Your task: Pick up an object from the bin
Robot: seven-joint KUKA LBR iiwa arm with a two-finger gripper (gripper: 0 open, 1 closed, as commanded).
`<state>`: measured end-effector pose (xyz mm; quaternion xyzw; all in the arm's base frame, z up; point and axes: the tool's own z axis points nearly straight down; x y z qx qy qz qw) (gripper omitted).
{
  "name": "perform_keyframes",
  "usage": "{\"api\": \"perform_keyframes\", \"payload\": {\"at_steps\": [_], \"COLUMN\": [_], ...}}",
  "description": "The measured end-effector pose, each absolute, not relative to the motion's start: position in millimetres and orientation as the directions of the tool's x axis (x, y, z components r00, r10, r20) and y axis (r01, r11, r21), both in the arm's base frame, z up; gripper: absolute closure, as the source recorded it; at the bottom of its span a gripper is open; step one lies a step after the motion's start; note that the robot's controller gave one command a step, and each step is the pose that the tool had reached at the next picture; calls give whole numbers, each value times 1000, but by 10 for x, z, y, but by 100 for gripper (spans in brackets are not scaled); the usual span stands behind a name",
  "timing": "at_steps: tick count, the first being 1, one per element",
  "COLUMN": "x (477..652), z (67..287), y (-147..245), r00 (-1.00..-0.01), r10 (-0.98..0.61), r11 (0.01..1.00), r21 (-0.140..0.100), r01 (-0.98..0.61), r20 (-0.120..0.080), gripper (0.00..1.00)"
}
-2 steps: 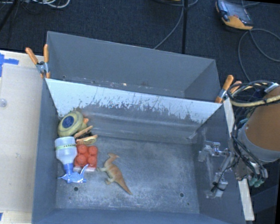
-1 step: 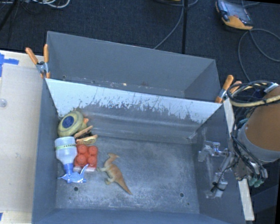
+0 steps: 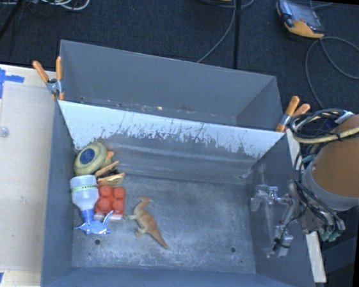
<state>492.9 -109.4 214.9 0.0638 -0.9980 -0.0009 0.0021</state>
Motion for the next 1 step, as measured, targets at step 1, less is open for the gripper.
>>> {"api": "perform_keyframes", "payload": {"at_steps": [1], "x": [4853], "z": [2023], "y": [-872], "r00": [-982], "r10": [-189], "r11": [982], "r21": [1], "r01": [-189], "r20": [5], "gripper": [0]}}
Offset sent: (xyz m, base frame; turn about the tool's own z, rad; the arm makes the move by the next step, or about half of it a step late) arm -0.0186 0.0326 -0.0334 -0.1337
